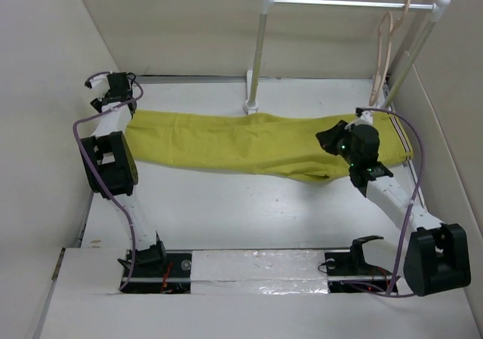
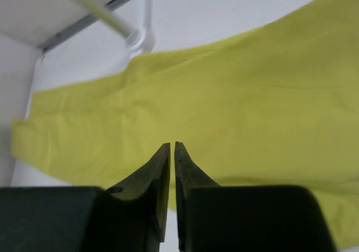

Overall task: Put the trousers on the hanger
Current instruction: Fold the trousers at the center of the board.

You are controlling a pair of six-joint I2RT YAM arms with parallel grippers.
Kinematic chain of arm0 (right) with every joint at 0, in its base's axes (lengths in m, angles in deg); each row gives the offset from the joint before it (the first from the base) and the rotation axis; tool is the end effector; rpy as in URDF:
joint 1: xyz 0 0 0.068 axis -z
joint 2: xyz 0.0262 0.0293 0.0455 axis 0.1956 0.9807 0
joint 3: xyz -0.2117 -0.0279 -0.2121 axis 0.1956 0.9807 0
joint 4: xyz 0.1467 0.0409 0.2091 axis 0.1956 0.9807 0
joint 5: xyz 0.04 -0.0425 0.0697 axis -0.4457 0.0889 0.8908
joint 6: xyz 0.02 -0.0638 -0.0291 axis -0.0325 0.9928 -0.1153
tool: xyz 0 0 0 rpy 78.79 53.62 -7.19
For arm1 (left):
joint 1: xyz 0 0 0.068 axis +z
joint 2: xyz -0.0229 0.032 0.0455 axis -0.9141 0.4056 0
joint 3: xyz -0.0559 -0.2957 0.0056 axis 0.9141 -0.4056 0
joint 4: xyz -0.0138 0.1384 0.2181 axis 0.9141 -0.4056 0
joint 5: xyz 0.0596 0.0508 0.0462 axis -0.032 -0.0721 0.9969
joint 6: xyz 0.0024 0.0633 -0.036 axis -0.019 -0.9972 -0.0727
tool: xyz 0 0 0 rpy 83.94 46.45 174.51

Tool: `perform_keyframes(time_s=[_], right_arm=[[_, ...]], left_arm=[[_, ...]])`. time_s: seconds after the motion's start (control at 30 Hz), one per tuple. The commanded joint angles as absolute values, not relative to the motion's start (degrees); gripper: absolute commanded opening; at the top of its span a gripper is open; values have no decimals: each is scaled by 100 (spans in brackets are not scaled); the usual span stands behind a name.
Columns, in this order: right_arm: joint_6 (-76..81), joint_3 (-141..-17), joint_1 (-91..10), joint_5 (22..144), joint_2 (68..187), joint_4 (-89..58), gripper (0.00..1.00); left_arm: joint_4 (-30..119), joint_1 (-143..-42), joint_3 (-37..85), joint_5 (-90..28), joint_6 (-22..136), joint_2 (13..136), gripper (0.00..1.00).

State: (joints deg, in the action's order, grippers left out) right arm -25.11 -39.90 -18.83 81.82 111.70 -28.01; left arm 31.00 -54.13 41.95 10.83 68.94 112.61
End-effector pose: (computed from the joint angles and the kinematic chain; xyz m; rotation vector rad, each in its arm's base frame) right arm 0.2640 0.0420 0.2772 0.3688 1.8713 0.6117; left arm 0.4679 0.1332 0.2683 -0.9516 1.8856 0.5149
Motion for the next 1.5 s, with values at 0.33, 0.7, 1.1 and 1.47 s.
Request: perform_keyframes(time_s=[0.33, 0.7, 1.1, 1.47], right_arm=[[-1274, -4320, -4168, 8286, 11799, -3099, 37], [-1150, -4505, -4511, 8145, 11862, -2949, 37], [-1150, -4470, -4406, 8066, 11696, -2843, 37], [-1150, -4426, -4354, 8145, 11502, -2817, 36]], left_arm=[[2884, -5526, 4551, 438, 7327, 11764, 44], [2682, -5526, 4982, 772, 7301, 12194, 38], [2875, -5763, 4492, 1325, 7239, 11511, 0], [2981, -5877, 2760, 1599, 7389, 9034, 0]])
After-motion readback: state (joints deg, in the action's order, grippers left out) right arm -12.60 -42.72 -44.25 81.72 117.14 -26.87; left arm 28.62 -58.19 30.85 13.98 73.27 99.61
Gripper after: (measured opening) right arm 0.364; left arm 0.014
